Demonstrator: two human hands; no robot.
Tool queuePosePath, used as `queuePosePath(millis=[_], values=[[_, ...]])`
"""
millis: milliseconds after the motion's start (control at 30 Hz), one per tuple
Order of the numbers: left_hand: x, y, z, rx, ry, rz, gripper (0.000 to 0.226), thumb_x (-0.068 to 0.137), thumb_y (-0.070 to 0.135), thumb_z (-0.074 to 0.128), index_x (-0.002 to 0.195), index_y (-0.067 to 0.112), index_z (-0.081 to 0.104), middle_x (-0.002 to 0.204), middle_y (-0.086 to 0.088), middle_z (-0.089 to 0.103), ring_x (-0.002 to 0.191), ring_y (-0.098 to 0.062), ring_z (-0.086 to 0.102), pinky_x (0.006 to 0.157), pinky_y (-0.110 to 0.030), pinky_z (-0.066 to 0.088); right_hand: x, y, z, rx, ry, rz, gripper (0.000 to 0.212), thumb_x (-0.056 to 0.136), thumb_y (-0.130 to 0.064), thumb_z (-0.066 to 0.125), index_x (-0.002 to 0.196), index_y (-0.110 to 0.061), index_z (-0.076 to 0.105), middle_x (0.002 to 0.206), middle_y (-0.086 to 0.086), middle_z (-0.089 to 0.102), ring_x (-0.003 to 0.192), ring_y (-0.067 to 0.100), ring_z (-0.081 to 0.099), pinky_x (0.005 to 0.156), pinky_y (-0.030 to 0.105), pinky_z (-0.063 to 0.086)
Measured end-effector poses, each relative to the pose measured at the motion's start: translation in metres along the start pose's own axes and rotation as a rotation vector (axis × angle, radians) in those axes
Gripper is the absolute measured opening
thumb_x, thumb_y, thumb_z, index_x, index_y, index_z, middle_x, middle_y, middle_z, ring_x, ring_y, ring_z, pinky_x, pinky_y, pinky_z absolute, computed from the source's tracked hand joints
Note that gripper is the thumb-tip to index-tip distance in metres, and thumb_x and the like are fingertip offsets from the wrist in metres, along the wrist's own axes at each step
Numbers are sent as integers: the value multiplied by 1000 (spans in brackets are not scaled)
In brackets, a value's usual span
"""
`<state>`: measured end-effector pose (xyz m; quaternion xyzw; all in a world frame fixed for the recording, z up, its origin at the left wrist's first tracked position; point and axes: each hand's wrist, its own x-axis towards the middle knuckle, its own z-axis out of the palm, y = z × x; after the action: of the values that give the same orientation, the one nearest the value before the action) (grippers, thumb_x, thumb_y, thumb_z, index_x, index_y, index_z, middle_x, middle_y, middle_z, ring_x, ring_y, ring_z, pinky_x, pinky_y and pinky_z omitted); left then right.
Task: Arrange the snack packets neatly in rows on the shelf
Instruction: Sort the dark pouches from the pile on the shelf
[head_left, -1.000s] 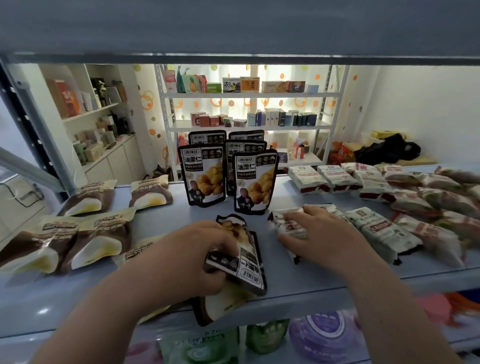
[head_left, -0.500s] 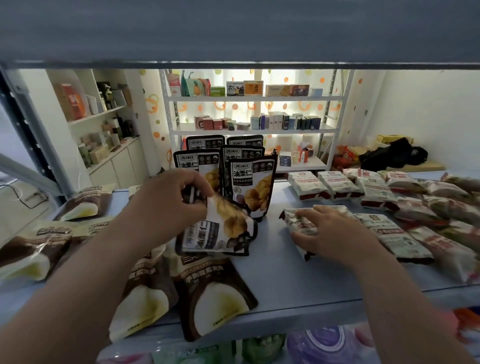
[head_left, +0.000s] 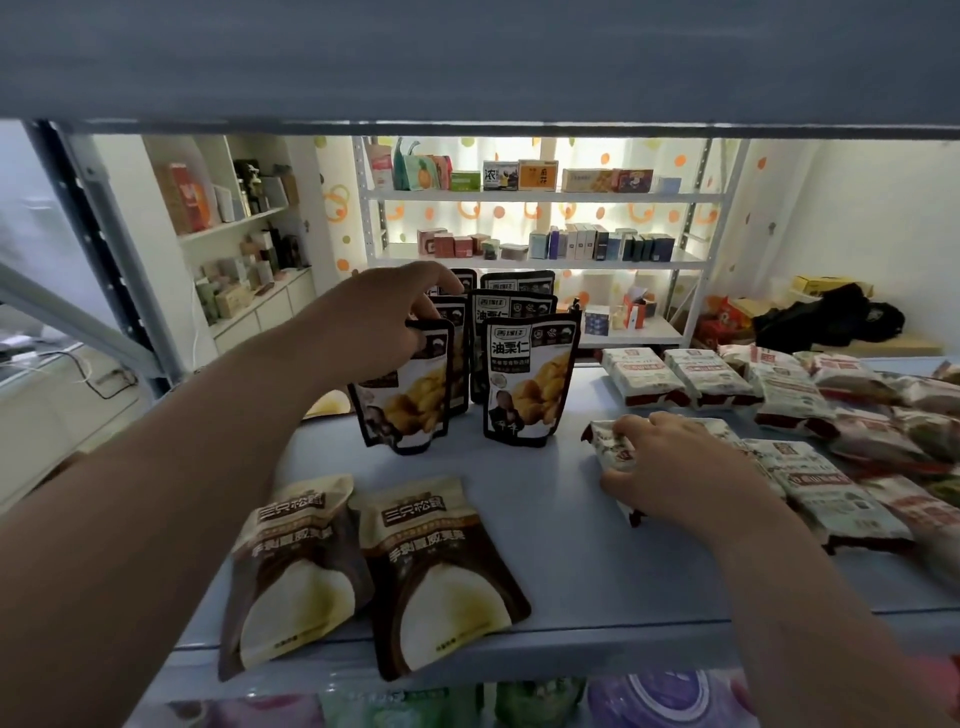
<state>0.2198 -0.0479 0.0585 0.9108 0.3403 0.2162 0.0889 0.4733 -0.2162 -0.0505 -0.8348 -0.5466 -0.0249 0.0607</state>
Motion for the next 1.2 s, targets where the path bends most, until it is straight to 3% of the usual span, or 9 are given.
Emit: queuePosePath(millis=[200, 400, 567, 700, 1000, 1200], values=[[3, -6, 9, -17, -30, 20, 52, 86, 10, 64, 124, 44, 50, 101, 17, 60, 93, -5, 58, 73, -25, 48, 1, -3, -1, 34, -11, 7, 59, 80, -59, 49, 131, -30, 49, 127, 5, 53, 122, 25, 47, 91, 40, 46], [-7, -8, 13, 94, -1, 83, 39, 82, 30, 71, 114, 42, 51, 94, 21, 57, 83, 3, 55, 60, -16, 36, 0, -7, -1, 27, -7, 3, 58, 80, -59, 49, 130, -31, 48, 127, 4, 52, 121, 25, 48, 86, 40, 47], [-14, -11, 13, 154, -19, 95, 30, 78, 36, 72, 102, 34, 55, 83, 17, 58, 71, 3, 53, 54, -19, 34, 1, -9, -2, 28, -8, 14, 58, 80, -59, 48, 131, -31, 47, 126, 5, 51, 120, 26, 49, 87, 41, 48], [-21, -21, 7, 112, -40, 60, 32, 73, 32, 74, 101, 35, 58, 87, 16, 59, 76, -1, 56, 59, -23, 39, 2, -9, -1, 27, -10, 23, 58, 81, -59, 48, 132, -31, 46, 129, 4, 50, 122, 26, 48, 86, 41, 46], [-22, -30, 21, -47, 18, 28, 30, 77, 22, 73, 102, 34, 61, 85, 16, 60, 73, 6, 57, 54, -12, 35, 4, -11, -3, 22, -38, 41, 58, 81, -60, 48, 132, -32, 46, 127, 5, 50, 120, 26, 48, 88, 42, 49], [-20, -35, 26, -123, 44, 36, 42, 73, 21, 77, 105, 39, 57, 92, 18, 58, 80, 9, 57, 58, -11, 40, 11, -11, -6, 46, -8, 11, 69, 80, -67, 55, 138, -34, 42, 141, 3, 46, 128, 23, 44, 96, 43, 46]])
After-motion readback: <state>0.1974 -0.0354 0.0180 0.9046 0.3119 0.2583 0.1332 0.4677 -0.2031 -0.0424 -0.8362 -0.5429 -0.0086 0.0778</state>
